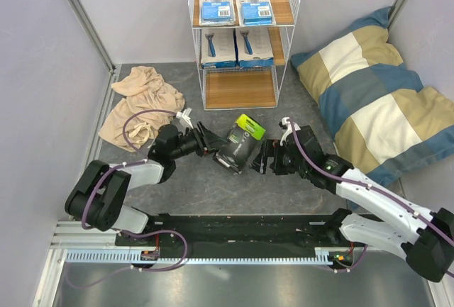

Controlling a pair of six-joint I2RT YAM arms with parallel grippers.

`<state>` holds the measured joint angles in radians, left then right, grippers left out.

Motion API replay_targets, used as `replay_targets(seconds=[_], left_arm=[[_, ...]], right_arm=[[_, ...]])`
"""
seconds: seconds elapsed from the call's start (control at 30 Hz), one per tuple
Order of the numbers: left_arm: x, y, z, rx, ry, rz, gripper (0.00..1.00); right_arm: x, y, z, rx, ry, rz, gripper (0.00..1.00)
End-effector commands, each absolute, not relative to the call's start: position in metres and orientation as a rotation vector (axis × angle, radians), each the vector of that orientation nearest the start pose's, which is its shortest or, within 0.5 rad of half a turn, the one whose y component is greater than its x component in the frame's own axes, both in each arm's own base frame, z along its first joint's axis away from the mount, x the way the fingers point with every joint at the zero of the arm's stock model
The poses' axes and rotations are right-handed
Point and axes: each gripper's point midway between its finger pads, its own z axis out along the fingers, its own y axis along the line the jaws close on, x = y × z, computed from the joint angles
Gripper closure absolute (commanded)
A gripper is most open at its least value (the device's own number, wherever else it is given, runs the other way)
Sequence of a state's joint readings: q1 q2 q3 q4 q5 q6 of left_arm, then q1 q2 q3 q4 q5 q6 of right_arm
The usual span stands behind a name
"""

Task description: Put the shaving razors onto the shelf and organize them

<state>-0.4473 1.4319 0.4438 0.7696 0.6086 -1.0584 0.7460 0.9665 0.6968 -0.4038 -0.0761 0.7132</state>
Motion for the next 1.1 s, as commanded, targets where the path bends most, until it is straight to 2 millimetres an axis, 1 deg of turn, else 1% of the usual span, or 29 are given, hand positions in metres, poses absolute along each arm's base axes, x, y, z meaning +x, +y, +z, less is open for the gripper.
replay_targets(seconds=[0.0, 0.03, 0.07, 0.1, 0.13, 0.17, 0.2, 0.23, 0.27, 0.3, 0.37, 0.4, 0.43, 0.47, 0.5, 0.53, 0.57, 0.6, 0.7, 0.8, 0.87, 1.07], left_arm=[[0.27, -0.258, 0.204, -0.061, 1.802, -1.698, 0.98], [0.275, -0.25, 0.208, -0.082, 1.778, -1.69, 0.98], [0.275, -0.246, 0.207, -0.109, 1.773, -1.698, 0.98], [0.277, -0.242, 0.213, -0.107, 1.737, -1.702, 0.98], [0.281, -0.234, 0.215, -0.133, 1.714, -1.692, 0.98], [0.28, -0.229, 0.214, -0.169, 1.709, -1.705, 0.98], [0.281, -0.225, 0.221, -0.164, 1.665, -1.708, 0.98], [0.285, -0.219, 0.222, -0.185, 1.652, -1.704, 0.98], [0.286, -0.216, 0.22, -0.209, 1.652, -1.721, 0.98], [0.285, -0.215, 0.226, -0.194, 1.617, -1.732, 0.98], [0.287, -0.211, 0.226, -0.224, 1.602, -1.765, 0.98], [0.288, -0.21, 0.226, -0.232, 1.595, -1.776, 0.98], [0.287, -0.208, 0.232, -0.211, 1.557, -1.787, 0.98], [0.289, -0.208, 0.229, -0.236, 1.563, -1.808, 0.98], [0.289, -0.208, 0.23, -0.234, 1.553, -1.819, 0.98], [0.287, -0.209, 0.235, -0.22, 1.525, -1.84, 0.98], [0.287, -0.209, 0.235, -0.22, 1.518, -1.849, 0.98], [0.289, -0.209, 0.232, -0.23, 1.523, -1.858, 0.98], [0.289, -0.21, 0.234, -0.223, 1.513, -1.87, 0.98], [0.288, -0.208, 0.239, -0.211, 1.489, -1.857, 0.98], [0.289, -0.207, 0.243, -0.212, 1.471, -1.849, 0.98], [0.293, -0.206, 0.248, -0.215, 1.452, -1.841, 0.98]], right_arm=[[0.212, 0.269, 0.182, -0.094, 2.196, 1.106, 0.02], [0.208, 0.278, 0.187, -0.078, 2.187, 1.204, 0.02], [0.208, 0.284, 0.182, -0.076, 2.182, 1.255, 0.02], [0.213, 0.295, 0.199, -0.092, 2.095, 1.336, 0.02], [0.213, 0.3, 0.202, -0.094, 2.079, 1.374, 0.02], [0.213, 0.305, 0.2, -0.077, 2.091, 1.424, 0.02], [0.217, 0.312, 0.215, -0.097, 2.006, 1.479, 0.02], [0.218, 0.314, 0.217, -0.092, 1.988, 1.498, 0.02], [0.222, 0.316, 0.211, -0.047, 2.002, 1.51, 0.02], [0.226, 0.319, 0.216, -0.046, 1.964, 1.528, 0.02], [0.232, 0.324, 0.208, -0.015, 1.989, 1.531, 0.02], [0.233, 0.327, 0.212, -0.017, 1.966, 1.554, 0.02], [0.234, 0.329, 0.212, -0.009, 1.961, 1.569, 0.02], [0.236, 0.331, 0.205, 0.004, 1.976, 1.578, 0.02], [0.236, 0.333, 0.209, 0.011, 1.953, 1.611, 0.02], [0.237, 0.335, 0.207, 0.018, 1.954, 1.616, 0.02], [0.238, 0.336, 0.201, 0.023, 1.968, 1.617, 0.02], [0.24, 0.338, 0.202, 0.029, 1.957, 1.627, 0.02], [0.242, 0.341, 0.198, 0.056, 1.963, 1.642, 0.02], [0.242, 0.339, 0.188, 0.084, 1.995, 1.63, 0.02], [0.242, 0.334, 0.176, 0.124, 2.038, 1.595, 0.02], [0.237, 0.33, 0.168, 0.169, 2.066, 1.592, 0.02]])
